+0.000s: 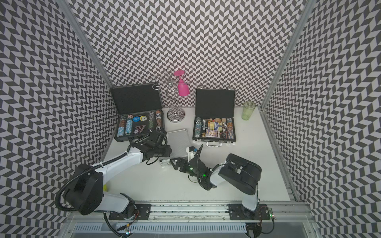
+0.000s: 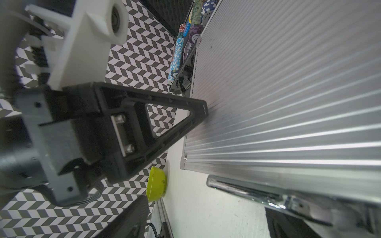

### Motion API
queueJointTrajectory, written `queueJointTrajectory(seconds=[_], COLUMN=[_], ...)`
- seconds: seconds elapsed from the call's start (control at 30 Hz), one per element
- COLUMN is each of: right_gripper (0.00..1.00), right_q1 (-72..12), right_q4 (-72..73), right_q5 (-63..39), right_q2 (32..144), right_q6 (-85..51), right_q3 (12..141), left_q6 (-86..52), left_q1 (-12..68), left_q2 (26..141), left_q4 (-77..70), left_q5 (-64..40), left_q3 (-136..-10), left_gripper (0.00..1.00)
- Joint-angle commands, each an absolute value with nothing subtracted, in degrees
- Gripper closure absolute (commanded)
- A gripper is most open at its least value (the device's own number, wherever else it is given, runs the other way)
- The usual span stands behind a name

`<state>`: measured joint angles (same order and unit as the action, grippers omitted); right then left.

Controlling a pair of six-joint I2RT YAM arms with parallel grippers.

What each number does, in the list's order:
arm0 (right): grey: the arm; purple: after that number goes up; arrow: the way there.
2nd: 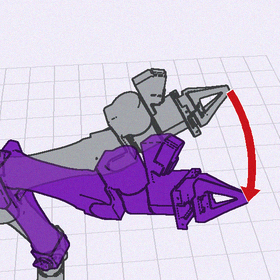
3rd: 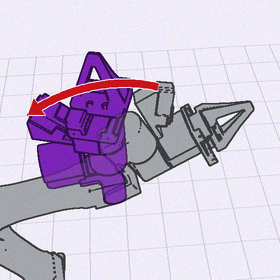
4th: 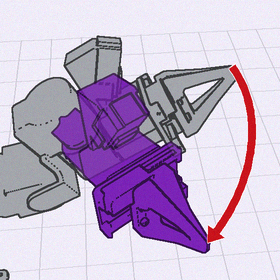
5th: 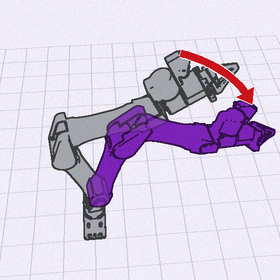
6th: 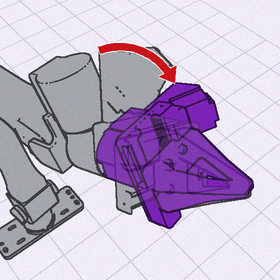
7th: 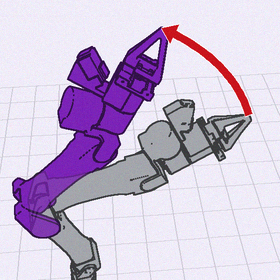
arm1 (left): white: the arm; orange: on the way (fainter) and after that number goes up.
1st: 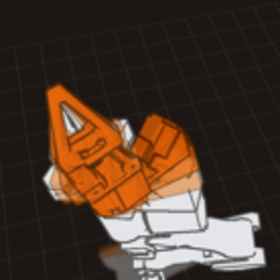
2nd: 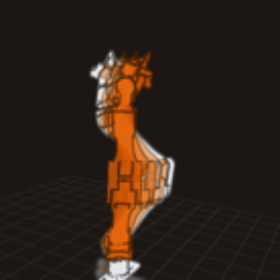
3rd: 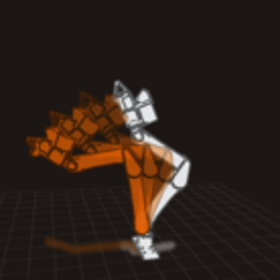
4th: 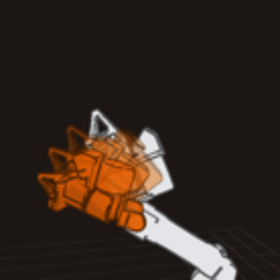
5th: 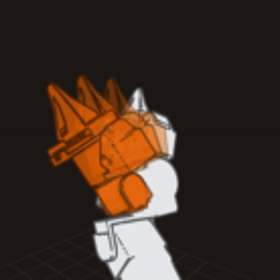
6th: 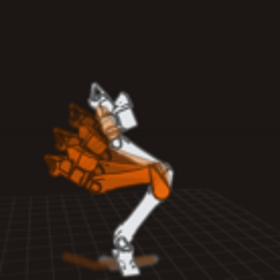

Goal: Close the poker set cases
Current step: Fasten the fastener on the poker set case.

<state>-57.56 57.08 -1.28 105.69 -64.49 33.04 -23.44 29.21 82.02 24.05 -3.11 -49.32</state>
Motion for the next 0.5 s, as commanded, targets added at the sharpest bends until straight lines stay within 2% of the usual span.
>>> queueJointTrajectory(seconds=[0.0,0.47], right_gripper=[0.11,0.13], right_q1=[-57.5,-58.1], right_q4=[59.4,59.1], right_q5=[-0.4,-1.9], right_q2=[105.0,105.3], right_q6=[-65.1,-66.3], right_q3=[32.2,31.4], left_q6=[-24.3,-24.4], left_q1=[29.4,29.4], left_q2=[84.0,84.1], left_q4=[29.2,28.8], left_q5=[-5.1,-5.3], left_q3=[-48.2,-48.3], left_gripper=[0.7,0.7])
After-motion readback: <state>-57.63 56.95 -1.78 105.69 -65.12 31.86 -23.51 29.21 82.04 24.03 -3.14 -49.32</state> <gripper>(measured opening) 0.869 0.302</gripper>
